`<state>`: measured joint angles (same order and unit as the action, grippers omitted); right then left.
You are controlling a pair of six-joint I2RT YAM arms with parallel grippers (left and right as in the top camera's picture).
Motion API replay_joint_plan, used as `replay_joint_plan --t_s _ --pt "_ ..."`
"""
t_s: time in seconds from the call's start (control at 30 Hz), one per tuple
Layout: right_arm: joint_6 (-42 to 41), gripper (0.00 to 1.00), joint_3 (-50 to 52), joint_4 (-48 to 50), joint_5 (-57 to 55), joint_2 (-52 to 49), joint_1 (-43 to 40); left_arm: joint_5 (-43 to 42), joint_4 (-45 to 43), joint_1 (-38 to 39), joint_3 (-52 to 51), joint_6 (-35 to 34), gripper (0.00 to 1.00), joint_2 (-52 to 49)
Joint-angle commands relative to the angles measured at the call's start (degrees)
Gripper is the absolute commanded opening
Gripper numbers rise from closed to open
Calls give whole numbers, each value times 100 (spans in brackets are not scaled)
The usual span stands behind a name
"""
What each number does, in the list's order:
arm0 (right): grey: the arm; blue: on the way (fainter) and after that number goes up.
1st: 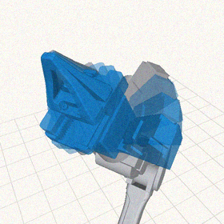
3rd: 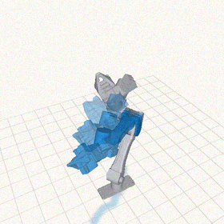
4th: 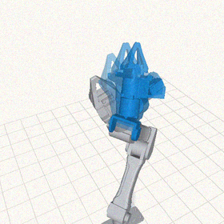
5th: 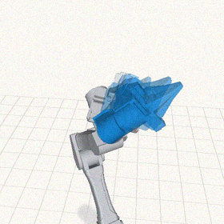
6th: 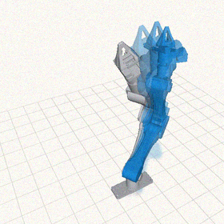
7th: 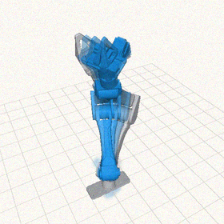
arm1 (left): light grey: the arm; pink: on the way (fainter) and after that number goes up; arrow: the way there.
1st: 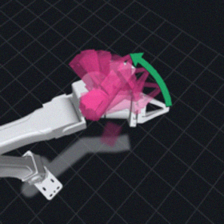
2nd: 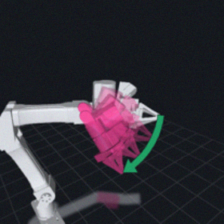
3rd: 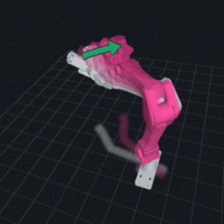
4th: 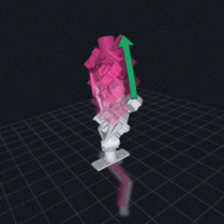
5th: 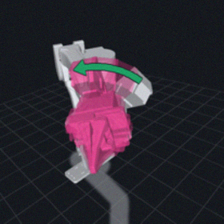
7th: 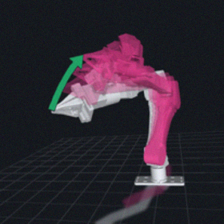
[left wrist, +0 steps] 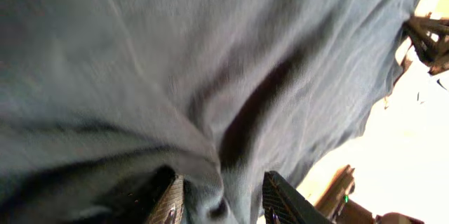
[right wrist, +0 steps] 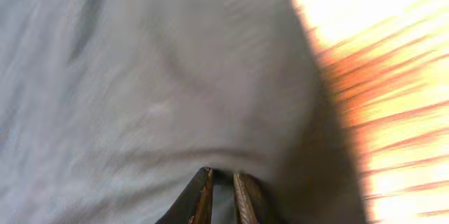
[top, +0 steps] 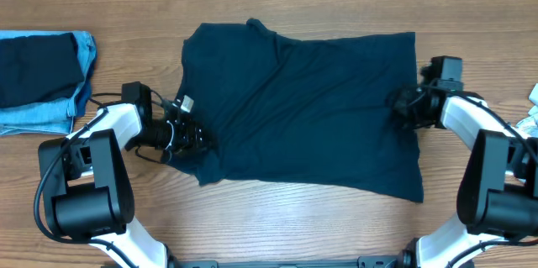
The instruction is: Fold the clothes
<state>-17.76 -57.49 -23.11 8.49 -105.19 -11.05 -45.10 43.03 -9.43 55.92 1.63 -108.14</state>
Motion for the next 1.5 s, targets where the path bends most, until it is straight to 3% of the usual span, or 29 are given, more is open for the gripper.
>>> replay_joint_plan --t_s 0.0,0.17,0.3,0.5,0.7,0.9,1.27,1.47 --pt "-28 15 -87 24 -387 -81 -422 -125 166 46 101 479 40 -79" --pt "332 15 -496 -236 192 -81 -671 -133 269 39 103 575 39 -79" --pt "490 20 -946 -595 573 -81 -647 -442 358 26 203 765 38 -79" --pt "446 20 -1213 -807 927 -81 -625 -452 791 -107 916 872 39 11" --pt "387 15 -986 -846 925 -302 -396 -146 1375 -114 1989 909 40 278" --pt "177 8 -960 -1069 951 -656 -111 367 1340 -44 2273 789 43 474" --pt "-76 9 -920 -1141 -649 -1095 -404 516 992 382 2273 684 44 481" --pt "-72 8 -922 -892 -846 -1233 -859 1207 699 673 2273 291 46 481"
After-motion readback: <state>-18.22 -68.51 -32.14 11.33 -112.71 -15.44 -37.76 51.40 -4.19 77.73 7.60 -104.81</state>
